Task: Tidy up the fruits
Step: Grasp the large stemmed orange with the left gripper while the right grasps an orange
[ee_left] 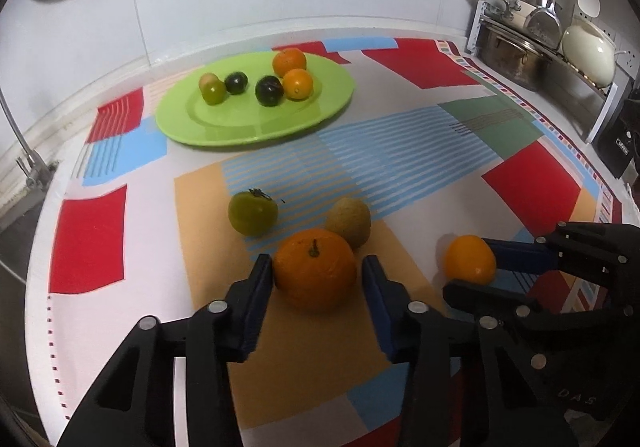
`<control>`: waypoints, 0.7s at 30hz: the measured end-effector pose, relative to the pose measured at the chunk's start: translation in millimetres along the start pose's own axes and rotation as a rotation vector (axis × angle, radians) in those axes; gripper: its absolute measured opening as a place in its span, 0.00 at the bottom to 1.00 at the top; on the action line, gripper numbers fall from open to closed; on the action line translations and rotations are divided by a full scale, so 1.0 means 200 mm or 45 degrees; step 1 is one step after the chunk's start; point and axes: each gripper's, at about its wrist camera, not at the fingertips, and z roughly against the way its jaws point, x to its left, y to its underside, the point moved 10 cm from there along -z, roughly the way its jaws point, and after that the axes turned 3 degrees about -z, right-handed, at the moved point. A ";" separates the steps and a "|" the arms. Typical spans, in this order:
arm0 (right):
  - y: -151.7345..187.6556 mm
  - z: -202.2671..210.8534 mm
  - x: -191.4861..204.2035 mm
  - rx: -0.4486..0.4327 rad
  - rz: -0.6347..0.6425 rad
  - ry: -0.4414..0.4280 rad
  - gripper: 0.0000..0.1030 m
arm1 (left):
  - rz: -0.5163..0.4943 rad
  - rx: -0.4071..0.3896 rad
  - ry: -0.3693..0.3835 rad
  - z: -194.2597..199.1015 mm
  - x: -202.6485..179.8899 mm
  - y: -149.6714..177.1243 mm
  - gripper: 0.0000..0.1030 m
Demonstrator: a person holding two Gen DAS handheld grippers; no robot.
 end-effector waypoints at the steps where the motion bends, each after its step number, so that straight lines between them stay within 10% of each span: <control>1: 0.00 0.00 0.00 0.002 -0.004 -0.006 0.34 | -0.007 -0.005 -0.009 0.00 0.00 0.00 0.40; 21: -0.05 0.09 0.00 -0.068 0.002 -0.023 0.34 | 0.046 -0.053 -0.036 0.16 0.00 -0.01 0.39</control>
